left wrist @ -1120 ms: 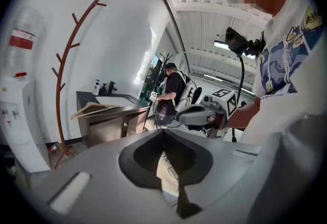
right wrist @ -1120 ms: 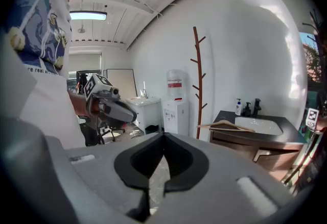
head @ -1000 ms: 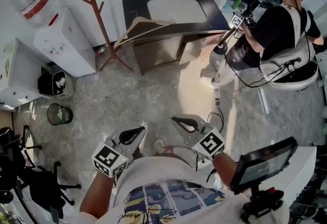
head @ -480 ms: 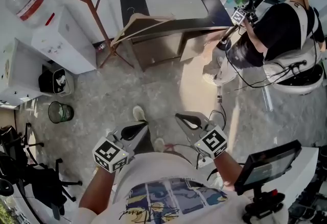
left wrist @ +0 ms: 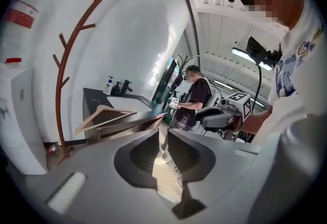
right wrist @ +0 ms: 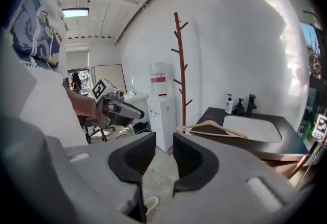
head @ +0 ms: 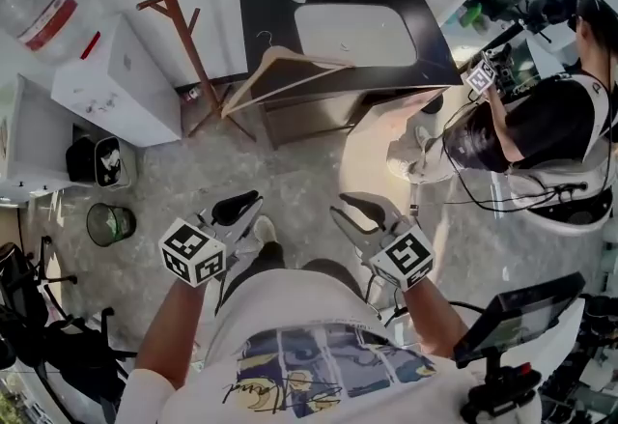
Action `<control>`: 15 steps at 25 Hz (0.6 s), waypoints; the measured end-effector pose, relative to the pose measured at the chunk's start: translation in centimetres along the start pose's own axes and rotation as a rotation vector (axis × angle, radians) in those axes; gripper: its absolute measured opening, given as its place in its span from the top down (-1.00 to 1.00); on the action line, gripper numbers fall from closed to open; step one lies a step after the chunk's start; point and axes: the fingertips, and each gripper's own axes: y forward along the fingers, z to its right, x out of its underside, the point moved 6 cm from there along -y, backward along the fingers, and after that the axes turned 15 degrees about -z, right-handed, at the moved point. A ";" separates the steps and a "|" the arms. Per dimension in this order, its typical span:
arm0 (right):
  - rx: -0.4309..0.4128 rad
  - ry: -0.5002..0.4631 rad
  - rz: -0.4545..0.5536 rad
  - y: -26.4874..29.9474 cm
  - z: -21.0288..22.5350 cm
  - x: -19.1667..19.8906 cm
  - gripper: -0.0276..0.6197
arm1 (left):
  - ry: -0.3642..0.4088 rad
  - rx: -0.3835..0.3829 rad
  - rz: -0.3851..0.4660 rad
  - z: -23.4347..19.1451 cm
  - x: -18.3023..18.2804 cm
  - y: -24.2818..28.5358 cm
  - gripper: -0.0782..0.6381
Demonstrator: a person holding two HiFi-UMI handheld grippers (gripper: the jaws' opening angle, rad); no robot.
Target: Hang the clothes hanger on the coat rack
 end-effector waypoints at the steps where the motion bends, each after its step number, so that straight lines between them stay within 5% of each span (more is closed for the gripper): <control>1: 0.004 -0.004 0.007 0.8 0.7 -1.1 0.60 | -0.015 -0.009 0.001 -1.9 -0.7 0.0 0.62; 7: -0.020 -0.036 0.011 4.4 3.9 -5.0 0.60 | -0.088 -0.091 -0.005 -9.1 -3.0 0.8 0.55; 15: -0.155 -0.105 -0.018 8.3 9.9 -8.2 0.60 | -0.262 -0.158 -0.013 -16.6 -3.7 3.7 0.33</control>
